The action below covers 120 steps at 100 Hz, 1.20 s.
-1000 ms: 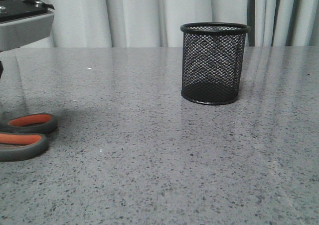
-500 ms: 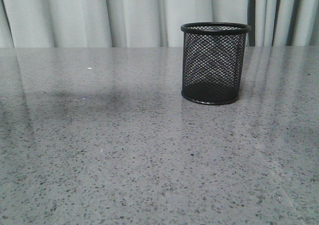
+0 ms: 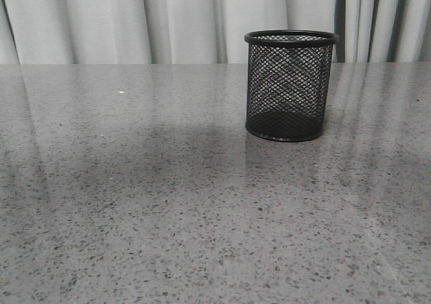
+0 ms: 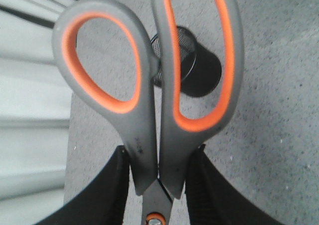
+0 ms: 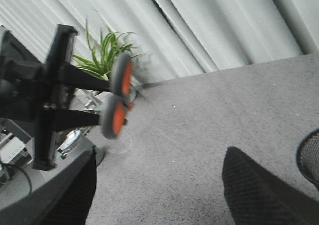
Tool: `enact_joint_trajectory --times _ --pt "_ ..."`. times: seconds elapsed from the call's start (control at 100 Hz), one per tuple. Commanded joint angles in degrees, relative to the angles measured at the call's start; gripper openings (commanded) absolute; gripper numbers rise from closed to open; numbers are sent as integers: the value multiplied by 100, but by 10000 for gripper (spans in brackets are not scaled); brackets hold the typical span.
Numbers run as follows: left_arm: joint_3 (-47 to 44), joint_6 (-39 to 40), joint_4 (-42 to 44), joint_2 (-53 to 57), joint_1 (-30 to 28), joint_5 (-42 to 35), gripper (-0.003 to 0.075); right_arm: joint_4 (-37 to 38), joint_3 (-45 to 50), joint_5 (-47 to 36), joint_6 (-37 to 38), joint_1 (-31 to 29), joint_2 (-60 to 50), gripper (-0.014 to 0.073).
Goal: Put scissors into bucket
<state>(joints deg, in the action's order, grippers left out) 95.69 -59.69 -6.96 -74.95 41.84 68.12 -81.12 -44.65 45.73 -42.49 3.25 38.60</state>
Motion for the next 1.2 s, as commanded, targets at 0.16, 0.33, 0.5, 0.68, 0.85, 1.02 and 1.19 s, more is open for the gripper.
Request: enact_joint_trajectory --times 0.16,0.33,0.5,0.68,0.85,1.02,1.19 --pt "187 511 324 -143 812 -932 -12 -441 -582 196 -145 -19 191 478" --pt "215 913 1065 -298 1410 -1108 -12 -428 -682 284 -145 -19 312 478" --pt "330 1075 1393 -362 1882 -1325 -12 -428 -695 340 -145 -19 427 478" --pt "395 1195 1493 -382 2044 -1507 -12 -419 -695 381 -145 -19 476 478" --pt "395 1195 1482 -427 2044 -1540 -11 -392 -695 390 -171 -19 476 360" --pt "395 1195 1327 -427 2044 -1738 13 -246 -695 390 -171 -19 476 42" --pt "395 1195 1291 -427 2044 -1700 313 -140 -695 403 -171 -19 476 -63"
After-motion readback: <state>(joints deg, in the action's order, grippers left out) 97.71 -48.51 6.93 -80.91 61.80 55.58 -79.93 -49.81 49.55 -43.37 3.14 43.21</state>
